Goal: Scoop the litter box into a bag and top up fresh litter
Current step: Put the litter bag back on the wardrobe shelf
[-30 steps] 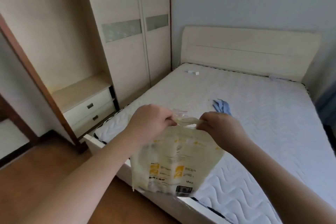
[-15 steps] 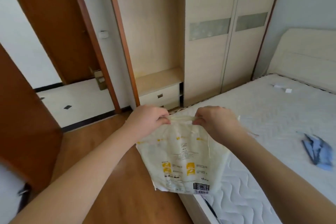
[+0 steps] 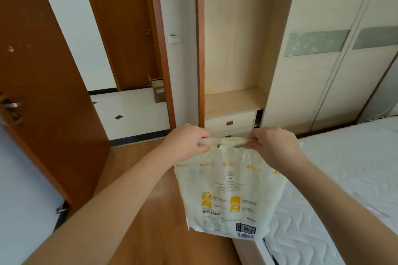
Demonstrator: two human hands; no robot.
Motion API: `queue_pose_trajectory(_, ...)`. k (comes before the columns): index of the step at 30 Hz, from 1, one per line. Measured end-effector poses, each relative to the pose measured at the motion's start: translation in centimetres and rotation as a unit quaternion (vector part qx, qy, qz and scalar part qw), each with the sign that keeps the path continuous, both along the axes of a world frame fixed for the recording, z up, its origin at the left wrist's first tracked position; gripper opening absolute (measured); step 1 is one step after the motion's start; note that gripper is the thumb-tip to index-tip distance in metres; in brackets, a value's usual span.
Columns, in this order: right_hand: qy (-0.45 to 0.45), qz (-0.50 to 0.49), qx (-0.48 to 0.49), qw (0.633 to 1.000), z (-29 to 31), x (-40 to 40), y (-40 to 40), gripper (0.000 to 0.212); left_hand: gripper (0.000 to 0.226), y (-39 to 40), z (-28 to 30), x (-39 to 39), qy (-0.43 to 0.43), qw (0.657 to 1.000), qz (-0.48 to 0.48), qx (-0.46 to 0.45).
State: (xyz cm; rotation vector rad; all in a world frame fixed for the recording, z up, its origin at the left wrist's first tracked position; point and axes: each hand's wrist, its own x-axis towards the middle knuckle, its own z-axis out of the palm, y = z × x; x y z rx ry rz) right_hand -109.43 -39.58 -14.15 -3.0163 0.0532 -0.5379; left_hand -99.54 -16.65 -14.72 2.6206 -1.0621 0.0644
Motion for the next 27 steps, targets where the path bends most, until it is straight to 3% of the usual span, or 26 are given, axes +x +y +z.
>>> queue_pose_trajectory(7, 0.013, -0.009, 0.045, 0.999, 0.9, 9.9, 2.4, 0.021, 0.024, 2.5, 1.1, 9.4, -0.04, 0.999, -0.004, -0.029)
queue_pose_trajectory(12, 0.011, 0.003, 0.047, 0.999, 1.0, 17.2, 2.5, 0.022, 0.014, 2.8, 1.3, 16.1, -0.075, 0.997, -0.003, -0.017)
queue_pose_trajectory(14, 0.012, 0.011, 0.054, 0.998, 0.8, 20.4, 2.0, 0.023, 0.007, 2.4, 1.2, 19.0, -0.081, 0.997, 0.001, -0.01)
queue_pose_trajectory(17, 0.016, 0.027, 0.074, 0.997, 0.3, 25.4, 0.7, 0.021, 0.019, 1.3, 0.8, 23.7, -0.089, 0.996, 0.005, 0.006)
queue_pose_trajectory(20, 0.011, 0.047, 0.083, 0.995, -0.1, 30.4, -0.7, 0.019, 0.011, 0.2, 0.7, 28.5, -0.097, 0.995, 0.019, 0.018)
queue_pose_trajectory(27, 0.012, 0.066, 0.074, 0.995, 0.6, 41.1, -4.4, 0.021, 0.019, -3.1, 1.0, 38.8, -0.102, 0.993, 0.043, 0.033)
